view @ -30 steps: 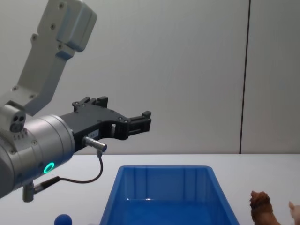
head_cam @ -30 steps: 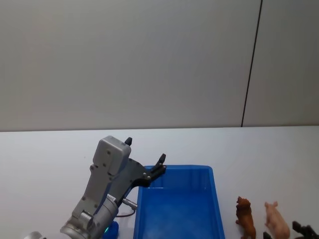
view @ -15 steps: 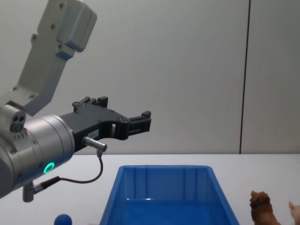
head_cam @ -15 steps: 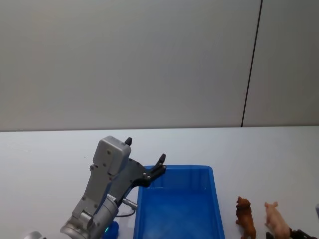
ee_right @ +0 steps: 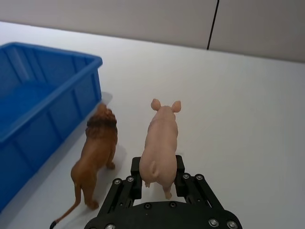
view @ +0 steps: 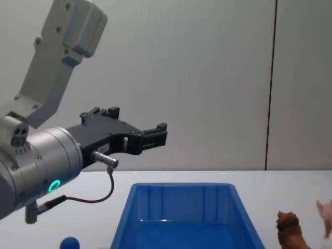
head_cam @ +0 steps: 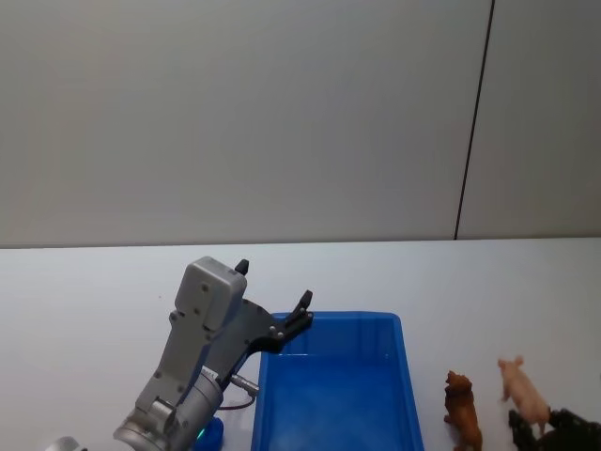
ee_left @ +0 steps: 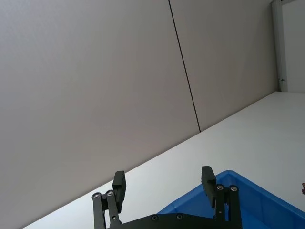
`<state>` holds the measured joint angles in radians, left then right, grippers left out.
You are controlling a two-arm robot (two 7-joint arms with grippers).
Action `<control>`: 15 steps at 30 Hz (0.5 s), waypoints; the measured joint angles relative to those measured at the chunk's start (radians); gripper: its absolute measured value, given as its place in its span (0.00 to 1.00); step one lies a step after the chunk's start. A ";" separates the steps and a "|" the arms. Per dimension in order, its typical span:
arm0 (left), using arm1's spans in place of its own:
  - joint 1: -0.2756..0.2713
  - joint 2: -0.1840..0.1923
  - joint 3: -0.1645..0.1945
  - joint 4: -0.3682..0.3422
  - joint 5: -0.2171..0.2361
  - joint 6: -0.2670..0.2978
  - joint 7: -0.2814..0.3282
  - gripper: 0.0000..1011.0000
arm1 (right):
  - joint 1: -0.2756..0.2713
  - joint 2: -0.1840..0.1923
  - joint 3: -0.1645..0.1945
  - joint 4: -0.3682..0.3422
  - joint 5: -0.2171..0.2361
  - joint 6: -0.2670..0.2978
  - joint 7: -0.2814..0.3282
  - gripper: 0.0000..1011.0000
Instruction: Pick up the two dolls from the table and place them into the box.
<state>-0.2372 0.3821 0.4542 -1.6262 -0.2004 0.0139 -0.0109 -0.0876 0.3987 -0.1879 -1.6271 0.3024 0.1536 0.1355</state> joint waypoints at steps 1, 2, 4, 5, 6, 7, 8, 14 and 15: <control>0.000 0.000 0.000 0.000 0.000 0.000 0.000 0.99 | 0.001 0.000 0.001 -0.008 -0.006 -0.007 -0.003 0.36; 0.000 0.000 0.000 0.000 0.000 0.000 0.000 0.99 | 0.002 0.000 0.001 -0.011 -0.008 -0.010 -0.004 0.36; 0.000 0.000 0.000 0.000 0.000 0.000 0.000 0.99 | 0.004 0.001 0.003 -0.021 -0.015 -0.018 -0.004 0.36; 0.000 0.000 0.000 0.000 0.000 0.000 0.000 0.99 | 0.007 0.001 0.003 -0.029 -0.020 -0.024 -0.004 0.36; 0.000 0.000 0.000 0.000 0.000 0.000 0.000 0.99 | 0.012 0.002 0.004 -0.040 -0.024 -0.029 0.000 0.36; 0.000 0.000 0.000 0.000 0.000 0.000 0.000 0.99 | 0.012 0.002 0.004 -0.040 -0.024 -0.029 0.000 0.36; 0.000 0.000 0.000 0.000 0.000 0.000 0.000 0.99 | 0.013 0.002 0.004 -0.042 -0.027 -0.031 0.003 0.36; 0.000 0.000 0.000 0.000 0.000 0.000 0.000 0.99 | 0.037 -0.002 0.004 -0.075 -0.040 -0.038 0.041 0.36; 0.000 0.000 0.000 0.000 0.000 0.000 0.000 0.99 | 0.041 -0.003 0.003 -0.078 -0.042 -0.038 0.049 0.36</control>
<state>-0.2372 0.3821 0.4542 -1.6262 -0.2004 0.0139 -0.0109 -0.0468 0.3958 -0.1851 -1.7050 0.2605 0.1153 0.1849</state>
